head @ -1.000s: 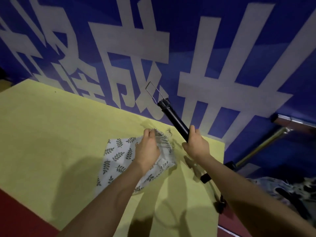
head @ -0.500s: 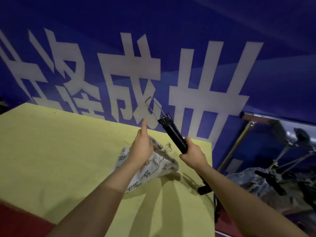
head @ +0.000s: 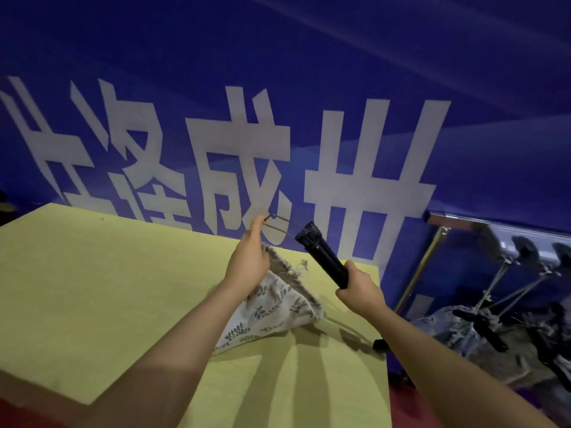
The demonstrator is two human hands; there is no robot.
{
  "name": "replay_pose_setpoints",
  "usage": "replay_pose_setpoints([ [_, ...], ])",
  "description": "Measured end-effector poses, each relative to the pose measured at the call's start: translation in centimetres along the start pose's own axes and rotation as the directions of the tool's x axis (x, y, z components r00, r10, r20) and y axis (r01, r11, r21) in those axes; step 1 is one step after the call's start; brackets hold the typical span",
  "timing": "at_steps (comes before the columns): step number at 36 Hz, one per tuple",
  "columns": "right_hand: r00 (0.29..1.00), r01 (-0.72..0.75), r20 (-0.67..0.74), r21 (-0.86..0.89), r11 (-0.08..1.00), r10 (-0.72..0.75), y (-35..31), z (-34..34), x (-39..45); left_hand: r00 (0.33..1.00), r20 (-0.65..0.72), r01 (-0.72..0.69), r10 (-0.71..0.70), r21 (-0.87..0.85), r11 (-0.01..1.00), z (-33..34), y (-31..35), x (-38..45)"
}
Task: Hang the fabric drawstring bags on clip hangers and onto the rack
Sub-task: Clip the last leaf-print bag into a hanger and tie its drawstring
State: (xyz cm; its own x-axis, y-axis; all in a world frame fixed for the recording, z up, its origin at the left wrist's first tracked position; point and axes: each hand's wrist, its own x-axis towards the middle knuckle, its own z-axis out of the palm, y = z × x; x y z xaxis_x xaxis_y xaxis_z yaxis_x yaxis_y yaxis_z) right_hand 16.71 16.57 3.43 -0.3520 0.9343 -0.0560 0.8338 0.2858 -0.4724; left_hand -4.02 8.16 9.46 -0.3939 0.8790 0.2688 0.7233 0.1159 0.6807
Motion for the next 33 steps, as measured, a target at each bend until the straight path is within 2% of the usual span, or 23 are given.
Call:
replay_pose_setpoints([
  [2, 0.999, -0.027, -0.035, 0.026, 0.999, 0.028, -0.2, -0.2, 0.2, 0.997, 0.057, -0.048, 0.043, 0.087, 0.995, 0.3, 0.0, -0.7],
  [6, 0.997, -0.016, -0.069, 0.023, 1.000, 0.017, -1.4, -0.3, 0.4, 0.952, 0.284, -0.209, 0.116, 0.325, 0.922, 2.4, 0.3, -2.0],
  [11, 0.998, 0.029, -0.057, 0.057, 0.998, -0.026, -2.2, 0.1, 0.6, 0.914, 0.392, -0.251, 0.105, 0.342, 0.906, 4.3, 0.8, -1.9],
  [15, 0.998, 0.058, -0.025, 0.073, 0.996, -0.057, -1.7, 0.0, 0.5, 0.903, 0.418, -0.244, 0.101, 0.305, 0.921, 4.5, 0.4, -1.2],
  [17, 0.997, 0.071, -0.024, 0.084, 0.994, -0.069, -1.0, -0.1, 0.3, 0.919, 0.380, -0.194, 0.102, 0.213, 0.958, 4.1, 0.0, -1.2],
  [19, 0.996, 0.086, -0.039, 0.110, 0.990, -0.082, -0.2, -0.3, 0.1, 0.956, 0.284, -0.111, 0.073, 0.120, 0.987, 3.7, -0.1, -1.2],
  [23, 0.991, 0.130, 0.002, 0.224, 0.966, -0.134, 0.8, -0.7, -0.4, 0.985, 0.082, 0.138, -0.149, 0.127, 0.982, 3.2, -0.8, -0.1],
  [27, 0.973, 0.185, 0.094, 0.235, 0.954, -0.212, 0.8, -0.6, -0.6, 0.984, -0.014, 0.176, -0.176, 0.006, 0.984, 3.1, -1.1, 0.7],
  [33, 0.942, 0.233, 0.231, 0.073, 0.970, -0.244, 0.4, 0.1, -0.6, 0.978, -0.062, 0.191, -0.200, -0.121, 0.974, 2.7, -0.3, 0.9],
])
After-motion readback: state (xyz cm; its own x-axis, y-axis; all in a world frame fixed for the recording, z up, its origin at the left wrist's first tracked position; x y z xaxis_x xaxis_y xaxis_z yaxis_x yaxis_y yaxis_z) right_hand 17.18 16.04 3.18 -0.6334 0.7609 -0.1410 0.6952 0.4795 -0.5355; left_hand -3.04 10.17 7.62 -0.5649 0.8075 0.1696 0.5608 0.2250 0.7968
